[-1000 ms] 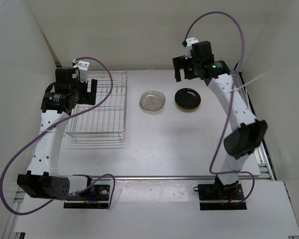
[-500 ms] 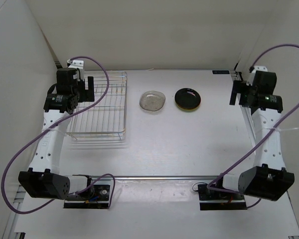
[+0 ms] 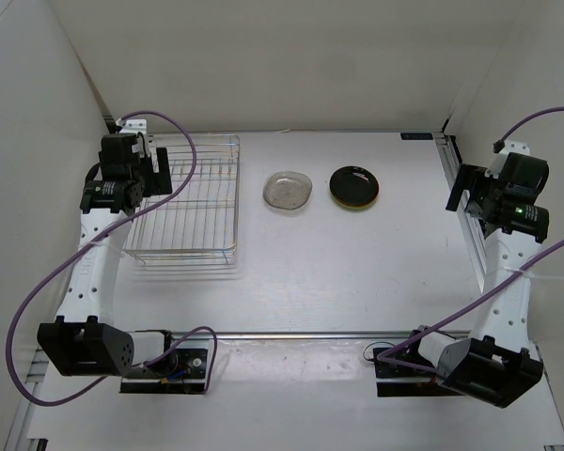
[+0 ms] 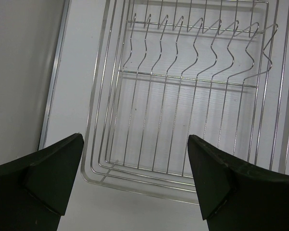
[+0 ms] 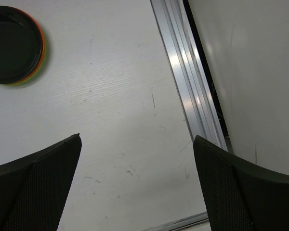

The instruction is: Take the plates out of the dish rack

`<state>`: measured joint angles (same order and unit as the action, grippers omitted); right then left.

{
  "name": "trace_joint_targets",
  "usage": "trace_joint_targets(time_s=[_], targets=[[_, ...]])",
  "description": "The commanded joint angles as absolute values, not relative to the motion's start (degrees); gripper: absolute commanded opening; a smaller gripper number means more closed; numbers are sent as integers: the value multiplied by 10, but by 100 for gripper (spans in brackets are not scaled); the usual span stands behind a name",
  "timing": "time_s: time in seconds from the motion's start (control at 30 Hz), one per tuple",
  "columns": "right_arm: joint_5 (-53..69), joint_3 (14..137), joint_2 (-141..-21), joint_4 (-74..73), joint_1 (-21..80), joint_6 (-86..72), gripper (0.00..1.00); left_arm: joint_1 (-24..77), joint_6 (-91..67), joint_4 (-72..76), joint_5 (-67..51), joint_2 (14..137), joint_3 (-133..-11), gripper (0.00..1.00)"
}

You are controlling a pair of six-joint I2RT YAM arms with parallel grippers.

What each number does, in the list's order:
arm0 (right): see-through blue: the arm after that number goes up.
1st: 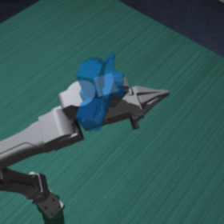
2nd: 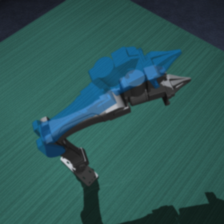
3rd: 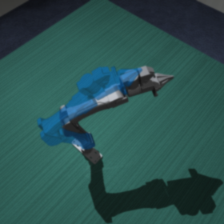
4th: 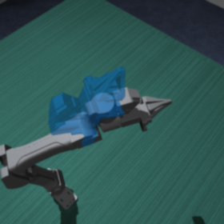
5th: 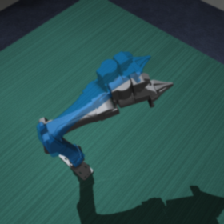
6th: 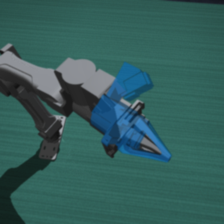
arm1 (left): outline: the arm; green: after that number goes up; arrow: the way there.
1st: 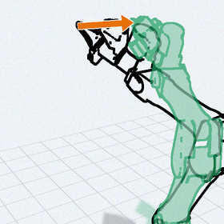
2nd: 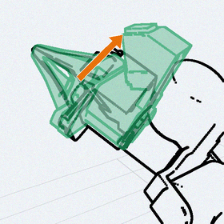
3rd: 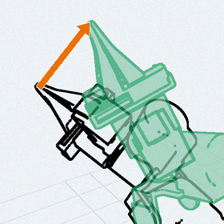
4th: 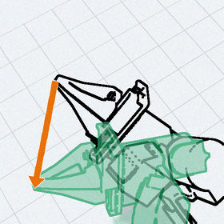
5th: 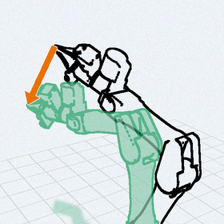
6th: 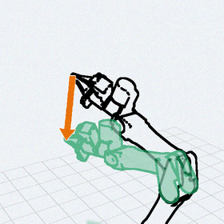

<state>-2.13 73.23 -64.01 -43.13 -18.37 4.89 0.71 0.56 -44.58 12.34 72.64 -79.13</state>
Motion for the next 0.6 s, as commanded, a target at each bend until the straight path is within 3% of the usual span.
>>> trace_joint_targets(time_s=[0.0, 0.57], targets=[[3, 732, -634, -410, -186, 32, 100, -4, -5, -436, 109, 700, -797, 100], [4, 727, -634, -400, -186, 15, 100, -21, -5, -441, 87, 700, -802, 100]])
